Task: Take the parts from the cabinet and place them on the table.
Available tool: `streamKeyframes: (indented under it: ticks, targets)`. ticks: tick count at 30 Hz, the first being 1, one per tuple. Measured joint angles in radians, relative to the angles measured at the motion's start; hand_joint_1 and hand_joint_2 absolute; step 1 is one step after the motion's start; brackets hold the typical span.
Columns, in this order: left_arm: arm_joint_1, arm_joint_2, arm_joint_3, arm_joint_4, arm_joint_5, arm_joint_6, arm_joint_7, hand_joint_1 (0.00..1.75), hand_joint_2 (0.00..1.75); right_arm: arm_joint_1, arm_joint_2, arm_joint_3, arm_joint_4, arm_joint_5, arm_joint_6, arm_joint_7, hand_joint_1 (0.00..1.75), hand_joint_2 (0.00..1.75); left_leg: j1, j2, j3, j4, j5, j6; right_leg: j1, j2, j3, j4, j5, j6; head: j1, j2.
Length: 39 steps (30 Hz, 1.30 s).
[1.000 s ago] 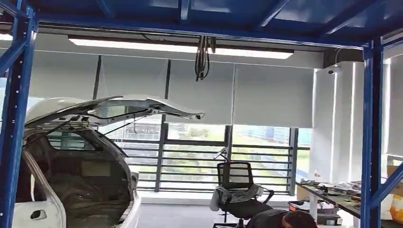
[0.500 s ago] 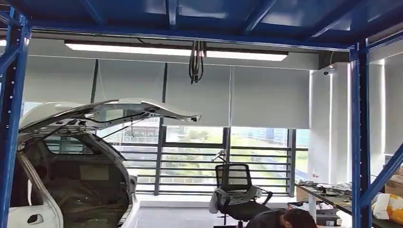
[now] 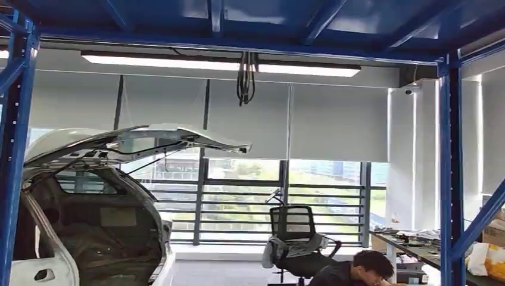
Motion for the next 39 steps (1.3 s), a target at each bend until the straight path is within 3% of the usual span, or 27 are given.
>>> streamKeyframes:
  ticks: [9,17,26,39]
  targets:
    - [-0.003,0.005,-0.018,0.000,-0.021,-0.001,0.000,0.00,0.00,-0.117,0.006,0.048,0.104,0.075,-0.001,-0.020,0.00,1.75,0.000,0.000,0.001,0.000,0.000,0.000,0.000,0.000,0.001,0.000,0.000,0.000,0.000,0.000]
    - [-0.003,0.013,-0.033,0.000,-0.041,-0.002,0.001,0.00,0.00,-0.229,-0.027,0.060,0.245,-0.017,0.072,-0.037,0.00,1.75,0.000,0.000,0.000,0.000,0.000,0.000,0.000,0.000,0.001,0.000,0.000,0.000,0.000,0.000]
    - [-0.003,0.018,-0.047,0.000,-0.053,-0.004,0.003,0.00,0.00,-0.266,-0.050,0.060,0.365,-0.094,0.082,-0.052,0.00,1.75,0.000,-0.001,0.000,0.000,0.000,0.000,0.000,-0.001,0.001,0.000,0.000,0.000,0.000,0.000]
    - [-0.003,0.023,-0.056,0.000,-0.061,-0.004,0.008,0.00,0.00,-0.306,-0.059,0.074,0.440,-0.143,0.116,-0.055,0.00,1.75,0.000,-0.001,0.000,0.000,0.000,0.000,0.000,-0.001,0.001,0.000,0.000,0.000,0.000,0.000]
